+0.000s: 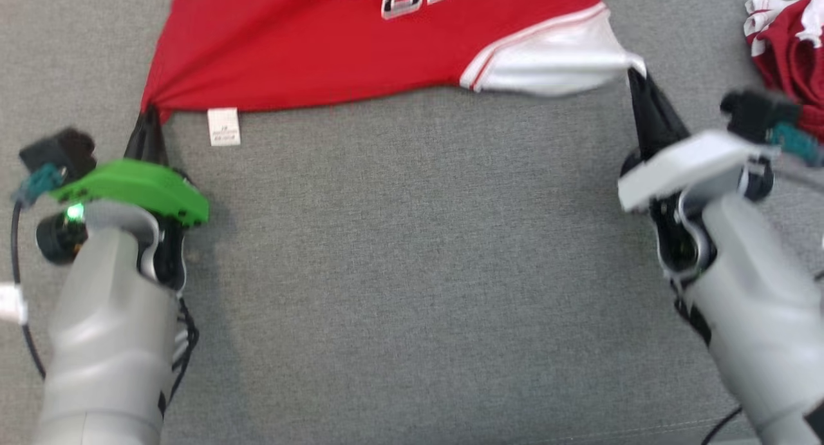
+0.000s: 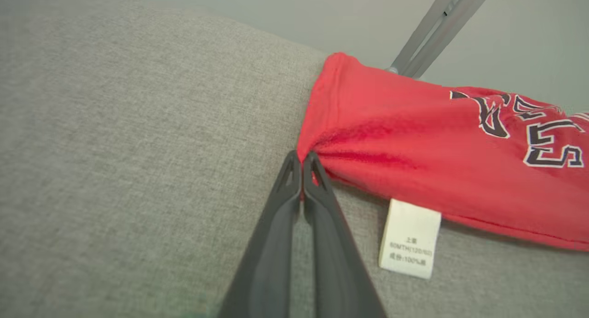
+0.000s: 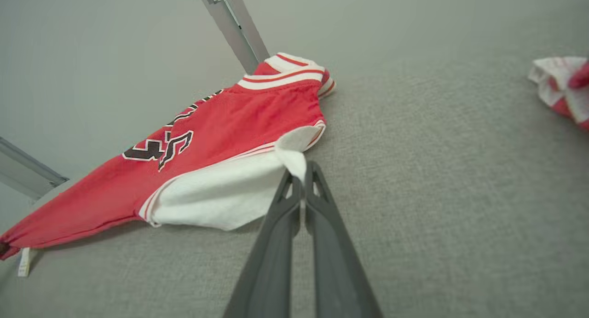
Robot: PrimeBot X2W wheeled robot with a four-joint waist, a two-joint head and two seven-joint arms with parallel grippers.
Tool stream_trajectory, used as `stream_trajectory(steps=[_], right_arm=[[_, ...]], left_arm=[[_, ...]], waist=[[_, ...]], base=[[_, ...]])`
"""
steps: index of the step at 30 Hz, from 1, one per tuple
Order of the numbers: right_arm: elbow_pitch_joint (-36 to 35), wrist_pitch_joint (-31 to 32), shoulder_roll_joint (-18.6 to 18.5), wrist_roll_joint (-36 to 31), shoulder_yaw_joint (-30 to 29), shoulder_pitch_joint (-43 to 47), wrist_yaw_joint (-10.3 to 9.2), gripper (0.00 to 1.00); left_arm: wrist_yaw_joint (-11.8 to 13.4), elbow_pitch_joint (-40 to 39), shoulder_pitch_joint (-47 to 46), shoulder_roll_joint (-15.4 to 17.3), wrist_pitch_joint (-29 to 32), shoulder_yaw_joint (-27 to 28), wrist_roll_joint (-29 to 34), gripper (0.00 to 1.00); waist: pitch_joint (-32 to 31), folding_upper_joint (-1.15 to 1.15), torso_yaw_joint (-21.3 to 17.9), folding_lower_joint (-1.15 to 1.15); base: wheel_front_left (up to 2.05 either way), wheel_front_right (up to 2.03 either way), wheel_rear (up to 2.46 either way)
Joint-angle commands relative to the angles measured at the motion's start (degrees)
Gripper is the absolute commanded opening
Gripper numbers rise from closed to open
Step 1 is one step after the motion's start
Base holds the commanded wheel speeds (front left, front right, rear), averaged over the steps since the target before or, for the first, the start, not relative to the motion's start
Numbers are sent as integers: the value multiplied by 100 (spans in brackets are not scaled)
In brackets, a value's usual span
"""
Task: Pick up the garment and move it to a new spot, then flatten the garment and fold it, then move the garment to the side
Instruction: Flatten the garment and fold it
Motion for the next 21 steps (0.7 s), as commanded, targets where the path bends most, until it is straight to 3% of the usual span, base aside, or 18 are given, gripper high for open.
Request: stream_trajectory(steps=[1,11,15,21], right_arm=[[-306,-38,-16,-63,-34,426,-3,0],[-2827,-39,-13,-598,-883,3273,-4,0],[-3487,-36,93,-774,-1014,4106,-5,0],[-4253,367,212,-959,-1372,5063,-6,0]], left_arm=[[-10,-297,422,65,-26,195,8,0],[89,-2569,2944,-131,-28,756,582,0],[273,-3434,3813,-205,139,670,675,0],[777,-5097,5021,-238,1021,692,636,0]], waist=[[-147,0,-51,0],[-724,0,-98,0],[-878,0,-112,0],[-1049,0,-89,0]], base=[[0,0,0],[0,0,0],[0,0,0],[0,0,0]])
